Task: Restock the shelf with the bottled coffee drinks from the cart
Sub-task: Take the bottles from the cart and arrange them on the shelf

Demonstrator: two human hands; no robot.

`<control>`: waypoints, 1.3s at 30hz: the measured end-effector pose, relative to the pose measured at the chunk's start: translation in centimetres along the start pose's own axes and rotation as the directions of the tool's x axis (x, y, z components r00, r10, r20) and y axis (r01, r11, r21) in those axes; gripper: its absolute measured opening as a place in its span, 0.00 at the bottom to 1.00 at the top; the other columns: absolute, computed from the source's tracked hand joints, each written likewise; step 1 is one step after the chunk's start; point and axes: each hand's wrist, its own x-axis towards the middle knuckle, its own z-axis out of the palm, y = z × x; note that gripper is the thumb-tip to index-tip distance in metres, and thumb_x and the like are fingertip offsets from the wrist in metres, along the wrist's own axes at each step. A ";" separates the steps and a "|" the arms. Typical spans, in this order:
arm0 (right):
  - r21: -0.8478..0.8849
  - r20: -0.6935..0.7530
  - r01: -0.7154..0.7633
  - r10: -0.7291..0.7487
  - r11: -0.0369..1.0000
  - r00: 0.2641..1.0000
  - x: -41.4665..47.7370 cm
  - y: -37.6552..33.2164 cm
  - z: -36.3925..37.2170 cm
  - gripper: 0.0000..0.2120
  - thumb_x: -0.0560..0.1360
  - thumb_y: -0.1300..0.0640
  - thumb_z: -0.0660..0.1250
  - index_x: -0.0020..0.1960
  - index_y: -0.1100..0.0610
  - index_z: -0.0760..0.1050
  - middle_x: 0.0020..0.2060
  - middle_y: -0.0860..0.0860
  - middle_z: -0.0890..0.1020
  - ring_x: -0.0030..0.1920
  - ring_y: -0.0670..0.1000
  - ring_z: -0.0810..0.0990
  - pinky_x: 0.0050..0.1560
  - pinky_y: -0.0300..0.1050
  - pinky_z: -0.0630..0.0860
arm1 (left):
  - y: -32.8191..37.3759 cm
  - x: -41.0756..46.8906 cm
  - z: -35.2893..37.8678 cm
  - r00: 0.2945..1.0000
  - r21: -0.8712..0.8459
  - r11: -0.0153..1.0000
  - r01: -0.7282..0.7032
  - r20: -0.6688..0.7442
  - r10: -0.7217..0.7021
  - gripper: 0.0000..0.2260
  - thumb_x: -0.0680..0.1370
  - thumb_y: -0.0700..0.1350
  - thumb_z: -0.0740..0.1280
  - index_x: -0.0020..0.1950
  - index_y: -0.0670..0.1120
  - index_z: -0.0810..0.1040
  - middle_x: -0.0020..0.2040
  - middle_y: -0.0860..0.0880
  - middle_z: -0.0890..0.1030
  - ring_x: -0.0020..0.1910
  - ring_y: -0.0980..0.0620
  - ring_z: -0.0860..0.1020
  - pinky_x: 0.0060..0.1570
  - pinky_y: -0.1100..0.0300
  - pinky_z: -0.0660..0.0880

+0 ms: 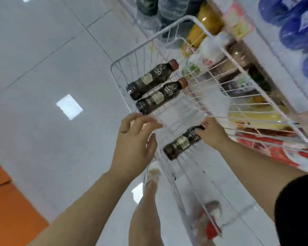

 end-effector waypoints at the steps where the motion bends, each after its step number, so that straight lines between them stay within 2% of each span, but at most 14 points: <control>1: 0.008 -0.013 -0.033 0.033 0.999 0.999 1.1 0.5 0.8 0.24 0.71 0.56 0.70 0.61 0.65 0.68 0.54 0.60 0.78 0.55 0.60 0.78 0.46 0.50 0.75 | -0.1 0.0 0.2 1.000 -0.029 1.000 -0.002 -0.024 0.001 0.12 0.76 0.42 0.60 0.54 0.47 0.80 0.53 0.49 0.79 0.62 0.45 0.66 0.65 0.64 0.56; 3: 0.028 -0.030 -0.078 0.079 0.997 0.996 3.0 1.1 2.3 0.27 0.69 0.54 0.70 0.63 0.65 0.68 0.56 0.63 0.78 0.55 0.62 0.78 0.45 0.49 0.74 | -0.5 0.1 0.5 0.998 -0.064 0.998 -0.027 -0.058 0.023 0.11 0.77 0.43 0.60 0.52 0.46 0.81 0.51 0.49 0.80 0.61 0.45 0.68 0.66 0.65 0.55; 7: 0.138 -0.126 -0.181 0.198 0.974 0.972 4.7 1.5 4.4 0.34 0.71 0.48 0.69 0.70 0.64 0.61 0.63 0.62 0.73 0.64 0.60 0.72 0.59 0.52 0.72 | -1.4 0.0 1.1 0.996 -0.071 0.996 -0.062 -0.076 0.057 0.10 0.78 0.45 0.61 0.49 0.45 0.82 0.48 0.50 0.80 0.60 0.43 0.69 0.66 0.65 0.55; 10: 0.191 -0.151 -0.238 0.268 0.952 0.951 5.3 1.9 4.6 0.34 0.73 0.49 0.69 0.70 0.64 0.60 0.64 0.60 0.74 0.66 0.60 0.70 0.63 0.51 0.68 | -1.4 0.1 1.3 0.993 -0.057 0.995 -0.082 -0.094 0.076 0.11 0.78 0.46 0.61 0.48 0.45 0.82 0.47 0.50 0.81 0.60 0.46 0.67 0.65 0.64 0.55; 12: 0.175 -0.136 -0.243 0.268 0.954 0.954 5.4 1.8 4.0 0.30 0.72 0.51 0.71 0.67 0.64 0.65 0.61 0.58 0.76 0.63 0.59 0.73 0.59 0.46 0.69 | -1.4 0.2 1.2 0.993 -0.039 0.996 -0.085 -0.090 0.081 0.11 0.78 0.46 0.60 0.48 0.45 0.82 0.46 0.49 0.81 0.60 0.46 0.67 0.65 0.64 0.55; 14: 0.203 -0.108 -0.222 0.248 0.953 0.963 5.2 1.5 3.2 0.23 0.70 0.55 0.73 0.60 0.64 0.73 0.52 0.54 0.78 0.55 0.57 0.77 0.51 0.43 0.71 | -1.5 0.2 1.2 0.994 -0.015 0.997 -0.078 -0.076 0.077 0.12 0.78 0.46 0.60 0.48 0.45 0.82 0.47 0.49 0.80 0.60 0.44 0.67 0.65 0.65 0.54; 17: 0.306 -0.047 -0.179 0.202 0.935 0.978 4.9 0.9 2.2 0.23 0.66 0.60 0.76 0.58 0.60 0.73 0.51 0.55 0.78 0.52 0.57 0.78 0.52 0.50 0.77 | -1.3 0.0 1.1 0.997 0.003 0.998 -0.055 -0.059 0.055 0.12 0.78 0.45 0.60 0.48 0.45 0.82 0.47 0.49 0.80 0.60 0.43 0.67 0.64 0.66 0.54; 20: 0.392 0.019 -0.108 0.109 0.913 0.994 4.3 -0.5 1.7 0.25 0.66 0.64 0.75 0.58 0.54 0.68 0.52 0.54 0.76 0.48 0.55 0.76 0.42 0.47 0.77 | -0.9 0.3 1.0 0.997 0.021 0.998 -0.052 -0.047 0.053 0.12 0.78 0.46 0.60 0.47 0.45 0.83 0.46 0.49 0.80 0.59 0.42 0.66 0.64 0.67 0.54; 23: 0.402 0.043 0.021 -0.041 0.916 0.998 3.8 -2.1 1.8 0.27 0.67 0.67 0.72 0.63 0.53 0.70 0.55 0.52 0.75 0.52 0.54 0.76 0.50 0.50 0.78 | -0.9 0.4 1.1 0.997 0.040 0.997 -0.062 -0.039 0.063 0.12 0.78 0.47 0.59 0.47 0.46 0.83 0.46 0.49 0.80 0.59 0.41 0.66 0.64 0.66 0.54; 29: 0.336 0.096 0.275 -0.323 0.901 0.942 0.0 -3.8 0.3 0.18 0.70 0.64 0.72 0.55 0.52 0.71 0.48 0.48 0.78 0.47 0.45 0.78 0.42 0.31 0.73 | -0.8 0.2 1.0 0.999 0.048 0.998 -0.045 -0.003 0.046 0.15 0.79 0.50 0.58 0.48 0.45 0.82 0.47 0.49 0.80 0.60 0.42 0.65 0.62 0.68 0.55; 32: 0.259 0.043 0.442 -0.468 0.859 0.883 -3.8 -3.6 -1.6 0.21 0.69 0.64 0.73 0.54 0.47 0.69 0.51 0.50 0.80 0.52 0.51 0.79 0.55 0.46 0.76 | -0.3 0.2 0.2 0.997 0.099 0.995 -0.018 0.071 0.011 0.12 0.77 0.50 0.60 0.52 0.48 0.80 0.49 0.50 0.80 0.60 0.45 0.67 0.64 0.58 0.59; 35: 0.347 -0.080 0.520 -0.528 0.780 0.846 -7.4 -5.0 -5.9 0.21 0.70 0.64 0.72 0.55 0.46 0.71 0.52 0.48 0.80 0.54 0.48 0.79 0.57 0.44 0.75 | 1.5 0.7 -1.5 0.989 0.150 0.987 0.056 0.124 -0.075 0.17 0.75 0.56 0.61 0.62 0.53 0.74 0.55 0.52 0.79 0.62 0.48 0.70 0.70 0.41 0.54; 37: 0.473 -0.123 0.533 -0.546 0.702 0.829 -9.4 -6.9 -9.5 0.21 0.71 0.66 0.71 0.55 0.45 0.72 0.52 0.47 0.82 0.54 0.46 0.81 0.57 0.42 0.76 | 3.2 1.4 -2.9 0.986 0.028 0.997 0.075 0.150 -0.078 0.24 0.73 0.61 0.61 0.68 0.57 0.67 0.61 0.54 0.76 0.64 0.55 0.67 0.72 0.41 0.51; 39: 0.540 -0.164 0.581 -0.601 0.609 0.782 -10.8 -9.3 -12.4 0.20 0.71 0.65 0.70 0.56 0.44 0.73 0.51 0.43 0.82 0.55 0.44 0.81 0.56 0.41 0.76 | 5.0 2.4 -4.3 0.973 -0.207 0.972 0.114 0.223 -0.066 0.30 0.71 0.64 0.62 0.71 0.65 0.57 0.64 0.62 0.69 0.65 0.63 0.64 0.70 0.54 0.58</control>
